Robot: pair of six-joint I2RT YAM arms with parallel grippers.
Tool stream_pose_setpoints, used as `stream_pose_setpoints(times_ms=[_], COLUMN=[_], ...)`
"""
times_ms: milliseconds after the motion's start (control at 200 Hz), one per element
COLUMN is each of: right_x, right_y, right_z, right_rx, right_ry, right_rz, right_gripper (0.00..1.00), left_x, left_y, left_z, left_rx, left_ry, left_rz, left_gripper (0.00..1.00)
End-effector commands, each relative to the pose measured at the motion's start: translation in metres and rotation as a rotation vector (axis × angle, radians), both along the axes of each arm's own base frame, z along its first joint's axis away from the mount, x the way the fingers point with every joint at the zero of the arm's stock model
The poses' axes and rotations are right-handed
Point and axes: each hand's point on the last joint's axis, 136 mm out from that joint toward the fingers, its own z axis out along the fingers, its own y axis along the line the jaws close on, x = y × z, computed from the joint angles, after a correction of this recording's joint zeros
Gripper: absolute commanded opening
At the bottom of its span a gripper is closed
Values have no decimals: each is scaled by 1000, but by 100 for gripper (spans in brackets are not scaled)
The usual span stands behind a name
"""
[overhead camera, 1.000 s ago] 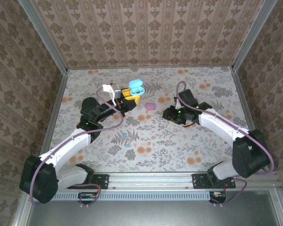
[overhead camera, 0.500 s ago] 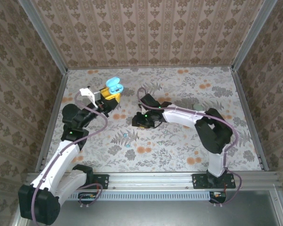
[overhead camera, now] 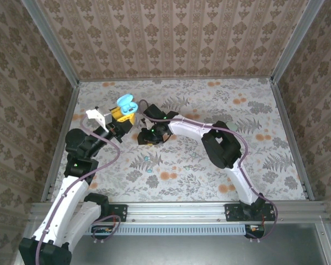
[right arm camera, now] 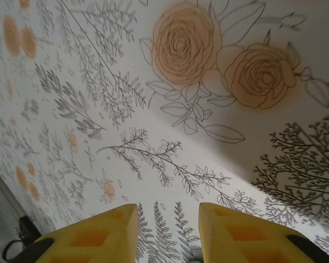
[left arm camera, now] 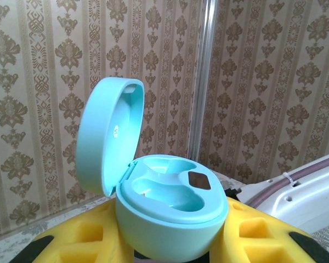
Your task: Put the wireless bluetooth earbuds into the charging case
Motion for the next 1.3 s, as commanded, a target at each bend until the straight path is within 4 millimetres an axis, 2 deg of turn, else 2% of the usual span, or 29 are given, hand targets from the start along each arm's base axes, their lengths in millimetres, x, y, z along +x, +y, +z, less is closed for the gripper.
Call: stream_pose_setpoints(times_ms=[0,215,375,725,980,1295], right_x=[-20,-33,-41,-60,-65,-65], right_y=[2,5,-4,-10,-16,-39], right_z=[-12,-22,-29,-26,-31,-36], right_rx=[-41,-62,-131,-184,-245,-387], right_ry=[56,81,67,50,38,11], right_rz=[80,129,164,255,259,224], right_gripper=[36,36,36,33,32,27], left_x=[-2,0,0,1,2,2], left_y=[4,2,2,2,1,1], left_z=[11,12,11,12,11,12], left_rx=[5,8,3,-2,-1,-6], left_ry=[-36,-36,-33,-34,-27,-29], left_rz=[23,16,15,15,9,11], left_gripper=[28,28,28,28,28,29])
